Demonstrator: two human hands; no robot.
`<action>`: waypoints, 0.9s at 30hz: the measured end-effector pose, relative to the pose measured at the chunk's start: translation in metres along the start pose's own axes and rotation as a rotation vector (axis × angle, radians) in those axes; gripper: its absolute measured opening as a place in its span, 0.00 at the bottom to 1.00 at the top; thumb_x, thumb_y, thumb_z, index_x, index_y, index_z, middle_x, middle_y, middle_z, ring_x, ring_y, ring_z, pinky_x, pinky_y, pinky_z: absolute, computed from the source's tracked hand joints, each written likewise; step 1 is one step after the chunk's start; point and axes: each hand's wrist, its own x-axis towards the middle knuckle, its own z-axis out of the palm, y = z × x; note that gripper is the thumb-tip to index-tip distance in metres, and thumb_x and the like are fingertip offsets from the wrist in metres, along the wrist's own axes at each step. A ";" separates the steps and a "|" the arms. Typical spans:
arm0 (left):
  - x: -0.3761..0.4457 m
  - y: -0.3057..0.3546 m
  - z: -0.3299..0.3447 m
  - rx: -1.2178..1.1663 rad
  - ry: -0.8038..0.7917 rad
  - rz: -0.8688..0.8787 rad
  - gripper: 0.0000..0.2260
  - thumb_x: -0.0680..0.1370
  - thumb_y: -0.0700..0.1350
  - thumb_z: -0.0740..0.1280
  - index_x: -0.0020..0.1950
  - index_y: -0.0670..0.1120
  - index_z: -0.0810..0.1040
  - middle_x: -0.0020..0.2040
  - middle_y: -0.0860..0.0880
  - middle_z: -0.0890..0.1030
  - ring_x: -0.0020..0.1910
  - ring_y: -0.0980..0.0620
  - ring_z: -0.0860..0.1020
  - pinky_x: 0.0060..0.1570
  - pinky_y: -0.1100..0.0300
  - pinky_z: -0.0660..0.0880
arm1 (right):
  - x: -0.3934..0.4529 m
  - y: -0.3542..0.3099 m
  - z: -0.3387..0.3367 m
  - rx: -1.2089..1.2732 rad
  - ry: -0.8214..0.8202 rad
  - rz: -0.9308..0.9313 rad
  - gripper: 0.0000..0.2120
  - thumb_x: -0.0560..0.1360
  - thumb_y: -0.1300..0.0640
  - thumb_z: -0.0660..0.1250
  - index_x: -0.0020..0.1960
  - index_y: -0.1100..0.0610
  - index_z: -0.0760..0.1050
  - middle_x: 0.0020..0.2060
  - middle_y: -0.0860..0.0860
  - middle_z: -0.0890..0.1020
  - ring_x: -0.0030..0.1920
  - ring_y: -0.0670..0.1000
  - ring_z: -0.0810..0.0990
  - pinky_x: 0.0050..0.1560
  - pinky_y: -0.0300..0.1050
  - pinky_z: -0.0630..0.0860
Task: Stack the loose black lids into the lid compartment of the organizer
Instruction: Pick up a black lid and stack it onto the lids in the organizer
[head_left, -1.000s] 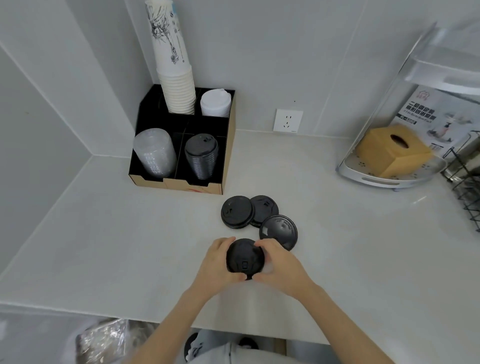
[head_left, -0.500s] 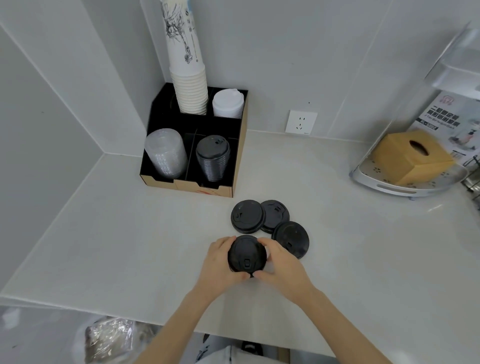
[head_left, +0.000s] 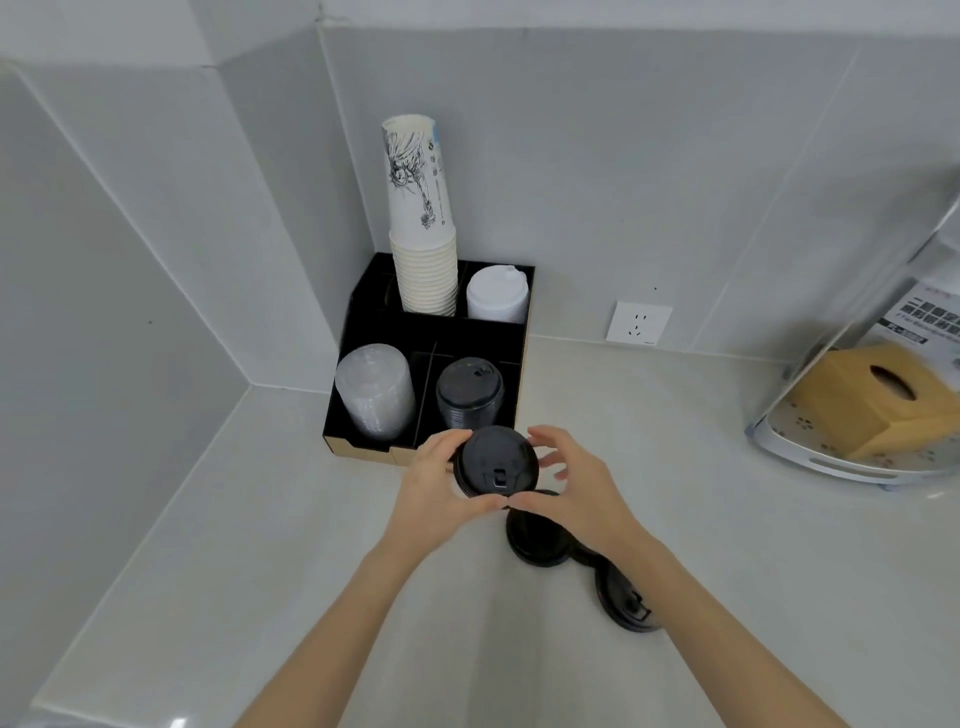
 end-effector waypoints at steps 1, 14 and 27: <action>0.008 -0.001 -0.004 -0.003 0.010 0.000 0.32 0.60 0.49 0.78 0.61 0.49 0.71 0.57 0.55 0.72 0.57 0.55 0.71 0.52 0.68 0.69 | 0.009 -0.004 -0.001 -0.006 0.007 -0.018 0.34 0.64 0.53 0.75 0.65 0.49 0.63 0.59 0.43 0.73 0.54 0.47 0.74 0.49 0.34 0.68; 0.102 -0.028 -0.024 -0.050 0.074 -0.055 0.30 0.62 0.46 0.77 0.62 0.46 0.70 0.60 0.47 0.74 0.56 0.54 0.72 0.57 0.58 0.72 | 0.108 -0.017 0.004 -0.030 0.098 -0.065 0.28 0.66 0.57 0.74 0.63 0.58 0.70 0.61 0.52 0.73 0.53 0.45 0.72 0.48 0.22 0.66; 0.117 -0.055 -0.013 -0.009 0.015 -0.133 0.32 0.63 0.50 0.76 0.64 0.46 0.69 0.61 0.47 0.72 0.58 0.52 0.72 0.58 0.56 0.73 | 0.125 0.001 0.019 -0.023 0.094 -0.015 0.26 0.67 0.57 0.73 0.63 0.57 0.70 0.59 0.54 0.76 0.56 0.47 0.73 0.60 0.40 0.68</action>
